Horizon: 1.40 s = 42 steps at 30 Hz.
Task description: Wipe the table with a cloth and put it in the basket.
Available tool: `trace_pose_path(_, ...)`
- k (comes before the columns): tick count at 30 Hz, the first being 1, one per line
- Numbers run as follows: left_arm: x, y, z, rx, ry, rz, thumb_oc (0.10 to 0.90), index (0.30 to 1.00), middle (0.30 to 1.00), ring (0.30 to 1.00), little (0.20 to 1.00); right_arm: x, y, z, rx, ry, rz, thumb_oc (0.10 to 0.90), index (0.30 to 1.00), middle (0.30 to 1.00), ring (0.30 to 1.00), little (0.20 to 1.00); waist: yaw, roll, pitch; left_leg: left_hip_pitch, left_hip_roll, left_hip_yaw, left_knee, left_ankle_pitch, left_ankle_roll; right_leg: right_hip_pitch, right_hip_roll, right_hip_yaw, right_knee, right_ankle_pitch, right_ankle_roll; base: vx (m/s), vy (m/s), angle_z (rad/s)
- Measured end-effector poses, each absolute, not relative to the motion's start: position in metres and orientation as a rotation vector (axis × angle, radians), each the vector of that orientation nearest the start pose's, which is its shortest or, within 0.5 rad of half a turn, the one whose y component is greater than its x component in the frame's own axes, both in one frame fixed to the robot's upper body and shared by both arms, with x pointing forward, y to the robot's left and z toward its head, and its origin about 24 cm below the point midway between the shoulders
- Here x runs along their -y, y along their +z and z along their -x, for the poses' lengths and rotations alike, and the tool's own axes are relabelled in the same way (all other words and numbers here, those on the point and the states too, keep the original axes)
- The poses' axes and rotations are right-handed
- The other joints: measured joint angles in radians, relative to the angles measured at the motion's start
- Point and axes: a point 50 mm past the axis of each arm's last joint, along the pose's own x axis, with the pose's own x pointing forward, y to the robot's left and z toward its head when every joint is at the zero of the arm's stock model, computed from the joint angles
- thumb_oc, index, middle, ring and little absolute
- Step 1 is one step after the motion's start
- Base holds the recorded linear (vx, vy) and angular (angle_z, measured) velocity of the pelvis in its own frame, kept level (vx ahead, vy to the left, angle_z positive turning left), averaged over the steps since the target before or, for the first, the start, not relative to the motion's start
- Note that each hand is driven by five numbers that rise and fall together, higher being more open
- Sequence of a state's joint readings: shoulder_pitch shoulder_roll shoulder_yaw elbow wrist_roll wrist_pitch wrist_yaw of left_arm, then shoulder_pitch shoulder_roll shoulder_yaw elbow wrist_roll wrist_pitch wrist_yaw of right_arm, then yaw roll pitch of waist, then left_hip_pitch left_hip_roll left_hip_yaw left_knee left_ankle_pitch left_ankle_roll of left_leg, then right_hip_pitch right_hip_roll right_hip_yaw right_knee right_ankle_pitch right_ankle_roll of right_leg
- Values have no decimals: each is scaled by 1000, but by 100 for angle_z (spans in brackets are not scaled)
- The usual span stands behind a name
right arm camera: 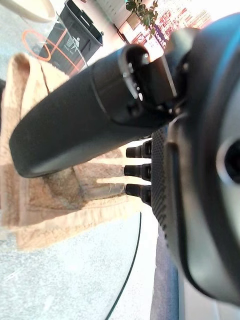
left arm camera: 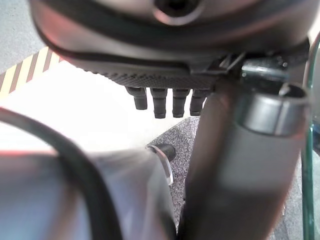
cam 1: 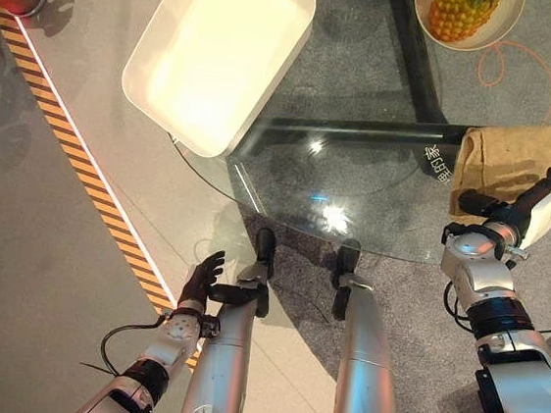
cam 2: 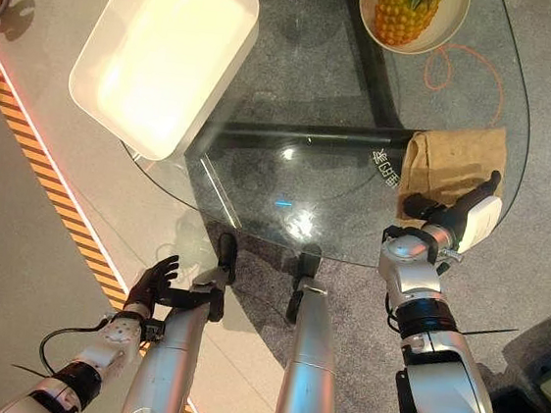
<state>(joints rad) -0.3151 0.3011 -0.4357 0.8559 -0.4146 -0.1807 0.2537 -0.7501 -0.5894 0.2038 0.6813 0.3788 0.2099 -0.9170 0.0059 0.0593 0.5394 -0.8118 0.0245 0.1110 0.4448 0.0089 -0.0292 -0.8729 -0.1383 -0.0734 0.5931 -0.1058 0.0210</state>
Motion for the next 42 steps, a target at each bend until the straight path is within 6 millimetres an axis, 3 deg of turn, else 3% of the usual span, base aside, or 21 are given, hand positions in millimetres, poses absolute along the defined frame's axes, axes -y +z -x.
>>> trace_pose_path(19, -187, -32, -286, -325, 70, -158, 800, 900, 900, 900, 900, 305, 194, -364, 86, -933, 388, 800, 900, 900, 900, 900, 1, 8, -3, -165, -3, -18, 99, -22, -13, -154, -13, -1, 90, -10, 2, 16, 0, 1)
trace_pose_path(20, -188, -30, -287, -316, 68, -159, 800, 900, 900, 900, 900, 306, 198, -364, 95, -928, 394, 471, 618, 618, 618, 571, 1, 8, -3, -174, -3, -18, 98, -22, -15, -163, -13, -1, 89, -10, 2, 0, 0, 0)
trace_pose_path(21, -188, -29, -288, -310, 68, -158, 800, 900, 900, 900, 900, 308, 201, -364, 99, -920, 395, 427, 580, 580, 580, 527, 1, 8, -3, -180, -3, -19, 98, -27, -26, -170, -14, -2, 89, -10, 2, 0, 0, 0)
trace_pose_path(23, -188, -28, -289, -302, 68, -157, 800, 900, 900, 900, 900, 311, 205, -365, 98, -917, 392, 100, 300, 300, 300, 200, 3, 9, -3, -189, -2, -19, 93, -30, -52, -181, -16, -2, 87, -10, 2, 0, 0, 0)
trace_pose_path(28, -185, -23, -291, -282, 63, -132, 800, 900, 900, 900, 900, 332, 226, -360, 113, -983, 428, 100, 300, 300, 300, 200, 22, 15, -5, -220, -7, -18, 79, -38, -73, -218, -25, -3, 79, -10, 3, -13, 12, -1)
trace_pose_path(32, -185, -24, -291, -282, 73, -113, 800, 900, 900, 900, 900, 336, 229, -362, 92, -970, 435, 100, 300, 300, 300, 200, 44, 20, -6, -230, -8, -24, 101, -45, -86, -222, -34, -4, 79, -9, 7, -26, 55, -8)
trace_pose_path(33, -185, -24, -292, -275, 72, -113, 800, 900, 900, 900, 900, 335, 230, -363, 93, -963, 434, 100, 300, 300, 300, 200, 49, 26, -8, -229, -1, -25, 84, -51, -99, -225, -22, -2, 81, -16, 27, -16, 64, -10)
trace_pose_path(34, -185, -23, -291, -272, 68, -117, 800, 900, 900, 900, 900, 335, 231, -363, 98, -967, 430, 100, 300, 300, 300, 200, 50, 35, -8, -230, 4, -25, 65, -60, -137, -239, -10, 0, 117, -38, 17, -14, 71, 25)
trace_pose_path(35, -185, -24, -291, -273, 67, -120, 800, 900, 900, 900, 900, 339, 232, -361, 92, -985, 433, 100, 300, 300, 300, 200, 35, 36, -7, -241, -19, -20, 96, -56, -127, -228, -29, 2, 110, -43, 5, -13, 66, 43)
trace_pose_path(36, -183, -25, -290, -271, 74, -94, 800, 900, 900, 900, 900, 343, 235, -359, 95, -997, 435, 100, 300, 300, 300, 200, 31, 43, -8, -264, -31, -30, 243, -92, -67, -232, -42, -9, 110, -32, 8, -14, 64, 19)
trace_pose_path(37, -181, -27, -289, -276, 72, -88, 800, 900, 900, 900, 900, 342, 237, -360, 102, -993, 437, 100, 300, 300, 300, 200, 47, 45, -9, -224, -29, -31, 326, -158, -5, -233, -35, -11, 108, -32, 9, -13, 60, -7)
trace_pose_path(38, -179, -28, -290, -284, 64, -93, 800, 900, 900, 900, 900, 341, 239, -360, 115, -989, 439, 100, 300, 300, 300, 200, 41, 50, -10, -206, -30, -36, 279, -222, -15, -236, -29, -9, 117, -26, 16, -10, 56, -17)
trace_pose_path(42, -177, -36, -283, -310, 65, -89, 800, 900, 900, 900, 900, 346, 235, -359, 87, -1005, 440, 100, 300, 300, 300, 200, 38, 51, -10, -194, -38, -41, 259, -206, -8, -218, -22, -8, 96, 17, 4, -4, 51, 17)
